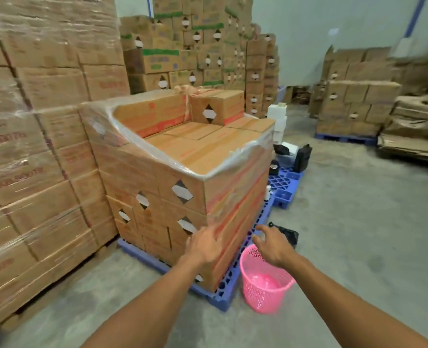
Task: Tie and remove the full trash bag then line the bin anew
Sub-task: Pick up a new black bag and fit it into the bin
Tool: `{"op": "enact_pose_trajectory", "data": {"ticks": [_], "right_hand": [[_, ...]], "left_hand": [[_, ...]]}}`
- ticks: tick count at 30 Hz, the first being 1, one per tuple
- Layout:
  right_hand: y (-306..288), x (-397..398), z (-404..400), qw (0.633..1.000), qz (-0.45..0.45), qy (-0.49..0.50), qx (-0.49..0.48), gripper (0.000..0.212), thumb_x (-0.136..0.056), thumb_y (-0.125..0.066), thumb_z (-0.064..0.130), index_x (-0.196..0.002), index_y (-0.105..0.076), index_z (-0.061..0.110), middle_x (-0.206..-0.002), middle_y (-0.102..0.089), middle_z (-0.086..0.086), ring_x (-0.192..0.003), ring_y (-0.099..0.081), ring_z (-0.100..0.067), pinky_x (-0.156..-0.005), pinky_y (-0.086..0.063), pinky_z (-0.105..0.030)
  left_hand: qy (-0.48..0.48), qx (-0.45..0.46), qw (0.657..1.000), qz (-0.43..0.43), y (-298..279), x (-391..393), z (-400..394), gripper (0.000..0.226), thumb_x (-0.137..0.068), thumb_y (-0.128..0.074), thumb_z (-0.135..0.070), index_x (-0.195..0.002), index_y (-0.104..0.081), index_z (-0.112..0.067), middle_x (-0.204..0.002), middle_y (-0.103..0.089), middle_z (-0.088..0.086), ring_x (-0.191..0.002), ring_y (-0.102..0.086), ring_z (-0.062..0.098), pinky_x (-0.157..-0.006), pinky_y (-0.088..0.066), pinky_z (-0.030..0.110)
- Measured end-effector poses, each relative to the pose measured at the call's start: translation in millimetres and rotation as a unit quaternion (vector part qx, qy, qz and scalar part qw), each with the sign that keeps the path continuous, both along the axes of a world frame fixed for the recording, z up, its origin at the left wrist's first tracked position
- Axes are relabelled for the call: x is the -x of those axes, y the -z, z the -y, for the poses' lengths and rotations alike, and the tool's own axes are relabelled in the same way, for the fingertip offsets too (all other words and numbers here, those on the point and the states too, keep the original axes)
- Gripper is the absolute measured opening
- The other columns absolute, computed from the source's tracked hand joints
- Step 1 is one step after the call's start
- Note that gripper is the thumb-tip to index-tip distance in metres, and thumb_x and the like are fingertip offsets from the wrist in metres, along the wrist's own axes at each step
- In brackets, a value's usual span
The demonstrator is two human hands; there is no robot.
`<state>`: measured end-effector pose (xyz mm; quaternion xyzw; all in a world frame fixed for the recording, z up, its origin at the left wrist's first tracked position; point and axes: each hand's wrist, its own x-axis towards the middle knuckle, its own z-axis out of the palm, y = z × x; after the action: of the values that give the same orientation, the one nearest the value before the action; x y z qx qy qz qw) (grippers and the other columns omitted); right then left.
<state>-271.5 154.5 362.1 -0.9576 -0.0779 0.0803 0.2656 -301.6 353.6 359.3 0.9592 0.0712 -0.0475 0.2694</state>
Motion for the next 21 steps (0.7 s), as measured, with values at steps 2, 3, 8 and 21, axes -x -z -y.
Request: {"op": "enact_pose_trajectory", "data": {"ticks": [2,3,8,21], "right_hand": [[11.4,-29.9,32.3,0.999,-0.006,0.032,0.001,0.063,-0.085,-0.037,0.052,-0.137,-0.05,0.019,-0.134,-0.057,-0.016,-0.121,-0.054,-0.035,-0.102,-0.043,-0.043],[22.2,-51.1,49.5,0.999,-0.01,0.046,-0.002,0.067,-0.079,-0.034,0.057,-0.133,-0.053,0.022,-0.133,-0.059,-0.014,-0.118,-0.056,-0.035,-0.1,-0.045,-0.044],[37.4,-128.0,115.8,0.994,-0.032,0.104,0.021,0.051,-0.088,-0.042,0.046,-0.132,-0.054,0.021,-0.133,-0.057,-0.017,-0.119,-0.055,-0.036,-0.1,-0.045,-0.042],[89.5,-298.2,274.3,0.98,-0.112,0.145,0.076,0.052,-0.095,-0.042,0.045,-0.142,-0.043,0.023,-0.145,-0.046,-0.014,-0.13,-0.044,-0.037,-0.108,-0.037,-0.046]], "left_hand": [[0.019,-0.001,1.0,-0.003,8.3,-36.7,28.9,0.05,-0.094,-0.034,-0.045,-0.136,-0.046,-0.02,-0.141,-0.052,0.011,-0.129,-0.049,0.031,-0.107,-0.038,0.047],[0.032,0.0,0.999,-0.001,12.7,-57.5,42.6,0.05,-0.094,-0.033,-0.045,-0.134,-0.047,-0.019,-0.14,-0.053,0.011,-0.128,-0.05,0.031,-0.107,-0.039,0.047],[0.081,0.026,0.996,-0.001,36.1,-159.9,97.3,0.041,-0.095,-0.039,-0.031,-0.127,-0.054,-0.01,-0.133,-0.058,0.017,-0.121,-0.055,0.033,-0.102,-0.043,0.042],[0.124,0.034,0.987,-0.101,102.0,-356.1,237.9,0.047,-0.097,-0.037,-0.037,-0.136,-0.047,-0.014,-0.14,-0.052,0.014,-0.125,-0.051,0.034,-0.103,-0.042,0.048]]}}
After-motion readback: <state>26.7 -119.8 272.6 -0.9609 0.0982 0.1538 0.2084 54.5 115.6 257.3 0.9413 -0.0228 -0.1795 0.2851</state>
